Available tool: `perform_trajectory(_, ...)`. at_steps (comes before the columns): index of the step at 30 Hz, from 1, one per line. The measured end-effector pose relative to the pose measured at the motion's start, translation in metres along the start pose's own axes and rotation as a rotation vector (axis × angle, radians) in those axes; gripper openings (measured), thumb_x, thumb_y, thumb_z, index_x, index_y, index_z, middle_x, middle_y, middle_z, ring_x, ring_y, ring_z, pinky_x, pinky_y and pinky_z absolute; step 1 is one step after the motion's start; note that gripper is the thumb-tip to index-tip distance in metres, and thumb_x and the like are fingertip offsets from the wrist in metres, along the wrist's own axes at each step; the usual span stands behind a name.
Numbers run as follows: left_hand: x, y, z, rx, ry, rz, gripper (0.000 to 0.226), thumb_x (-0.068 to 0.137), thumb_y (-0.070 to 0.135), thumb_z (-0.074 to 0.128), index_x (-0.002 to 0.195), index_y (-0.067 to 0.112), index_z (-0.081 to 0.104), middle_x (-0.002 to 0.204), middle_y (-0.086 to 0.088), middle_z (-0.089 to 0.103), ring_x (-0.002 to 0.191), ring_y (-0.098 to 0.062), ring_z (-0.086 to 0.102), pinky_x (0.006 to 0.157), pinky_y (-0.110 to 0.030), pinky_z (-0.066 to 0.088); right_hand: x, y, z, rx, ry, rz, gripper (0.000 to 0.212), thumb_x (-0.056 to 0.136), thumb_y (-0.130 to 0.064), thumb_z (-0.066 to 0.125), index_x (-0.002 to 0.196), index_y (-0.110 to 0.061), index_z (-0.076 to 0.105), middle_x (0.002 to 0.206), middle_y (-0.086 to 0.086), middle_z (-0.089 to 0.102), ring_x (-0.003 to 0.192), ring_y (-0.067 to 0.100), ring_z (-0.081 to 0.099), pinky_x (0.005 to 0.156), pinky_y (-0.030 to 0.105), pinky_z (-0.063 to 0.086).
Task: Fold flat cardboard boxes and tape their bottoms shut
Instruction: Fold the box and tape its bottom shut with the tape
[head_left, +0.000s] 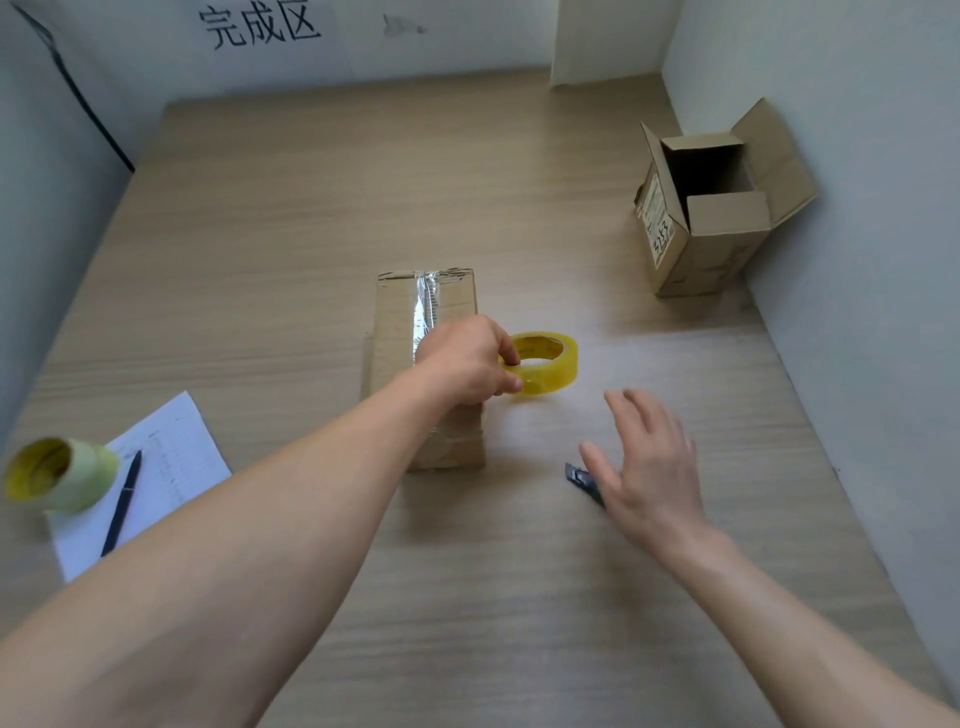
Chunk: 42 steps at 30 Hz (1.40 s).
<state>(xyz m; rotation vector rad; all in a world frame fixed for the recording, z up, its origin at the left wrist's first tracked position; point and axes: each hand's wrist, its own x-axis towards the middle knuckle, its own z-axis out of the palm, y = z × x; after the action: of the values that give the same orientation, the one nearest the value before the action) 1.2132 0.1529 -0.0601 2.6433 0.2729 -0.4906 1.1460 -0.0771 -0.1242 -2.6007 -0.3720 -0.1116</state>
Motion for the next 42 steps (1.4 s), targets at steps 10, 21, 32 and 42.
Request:
perform_trajectory(10,-0.007,-0.001,-0.006,-0.026,-0.088,0.114,0.022,0.075,0.039,0.081,0.094,0.040,0.071,0.074,0.019,0.066,0.075,-0.002,0.061,0.068,-0.025,0.044,0.075,-0.049,0.004,0.274,-0.428,0.038,0.065,0.084,-0.033,0.069,0.143,-0.036,0.043,0.118,0.001,0.066,0.107,0.025,0.060,0.093,0.040,0.049)
perform_trajectory(21,-0.019,-0.014,-0.003,-0.132,-0.029,0.212,0.019,0.085,0.032,0.070,0.077,0.032,0.052,0.066,0.015,0.068,0.078,-0.010,0.066,0.074,-0.029,0.051,0.082,-0.062,0.008,0.647,-0.555,0.200,0.031,0.062,-0.045,0.069,0.076,-0.018,0.066,0.076,0.008,0.068,0.074,0.029,0.061,0.071,0.037,0.051)
perform_trajectory(32,-0.061,-0.041,0.041,0.146,0.530,0.297,0.033,0.071,0.041,0.076,0.093,0.019,0.066,0.104,-0.003,0.056,0.097,-0.028,0.050,0.079,-0.032,0.027,0.041,0.008,-0.025,-0.032,-0.055,-0.181,0.035,0.075,-0.011,0.078,0.059,-0.015,0.047,0.058,-0.002,0.048,0.054,0.026,0.045,0.051,0.028,0.030)
perform_trajectory(42,-0.055,-0.026,0.060,0.389,0.543,0.159,0.049,0.063,0.029,0.074,0.108,0.020,0.056,0.114,-0.006,0.049,0.102,-0.030,0.044,0.087,-0.041,0.040,-0.007,0.032,-0.007,-0.165,-0.121,-0.261,0.035,0.060,-0.002,0.085,0.077,-0.011,0.055,0.067,0.003,0.058,0.056,0.034,0.056,0.051,0.030,0.036)
